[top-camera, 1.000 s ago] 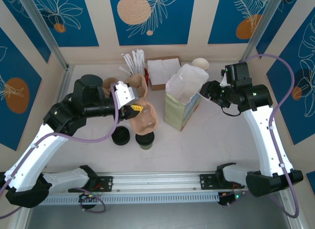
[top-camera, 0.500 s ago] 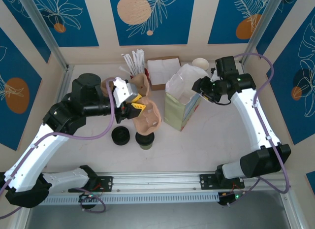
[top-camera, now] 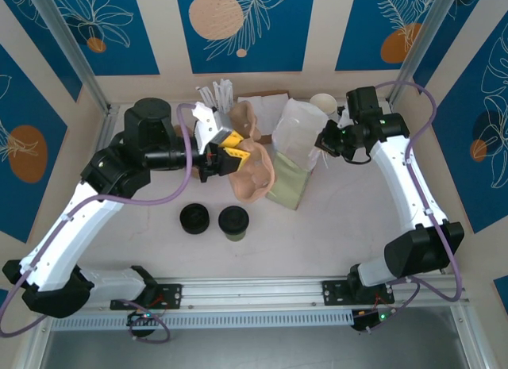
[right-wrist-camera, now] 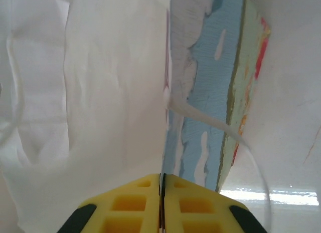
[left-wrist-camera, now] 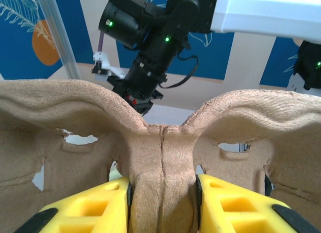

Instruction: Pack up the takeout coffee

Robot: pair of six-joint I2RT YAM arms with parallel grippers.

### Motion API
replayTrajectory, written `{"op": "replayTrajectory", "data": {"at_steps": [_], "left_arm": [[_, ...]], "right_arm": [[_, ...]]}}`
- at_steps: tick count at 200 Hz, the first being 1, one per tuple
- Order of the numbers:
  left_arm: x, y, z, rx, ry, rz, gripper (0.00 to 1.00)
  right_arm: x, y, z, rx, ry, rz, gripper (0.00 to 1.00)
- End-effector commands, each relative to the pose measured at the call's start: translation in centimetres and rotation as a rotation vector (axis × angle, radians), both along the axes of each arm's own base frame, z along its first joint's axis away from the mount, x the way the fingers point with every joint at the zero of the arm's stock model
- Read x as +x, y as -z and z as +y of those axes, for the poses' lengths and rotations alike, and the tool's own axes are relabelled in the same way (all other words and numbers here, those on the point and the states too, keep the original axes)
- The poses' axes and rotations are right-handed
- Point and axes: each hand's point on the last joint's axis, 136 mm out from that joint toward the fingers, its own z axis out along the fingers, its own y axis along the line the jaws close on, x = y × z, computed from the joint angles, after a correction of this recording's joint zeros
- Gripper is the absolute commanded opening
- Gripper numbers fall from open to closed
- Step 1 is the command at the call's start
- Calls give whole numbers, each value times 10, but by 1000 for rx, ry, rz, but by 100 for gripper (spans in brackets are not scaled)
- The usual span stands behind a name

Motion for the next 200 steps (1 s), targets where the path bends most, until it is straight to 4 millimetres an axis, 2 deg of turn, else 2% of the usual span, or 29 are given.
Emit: {"op": "replayTrajectory", "data": {"at_steps": [1,95,200], "left_arm": [[-15,-27,-11,-78,79,-18,32],[-18,-18,-65,-81,193,54,32],[-7,0,-98,-111,272,150,31]], "right_arm": [[-6,-19,6,12,-62,-32,8],[-34,-39,28,-19,-206,-62,4],[-53,-54,49,42,-289,-96,3]]}}
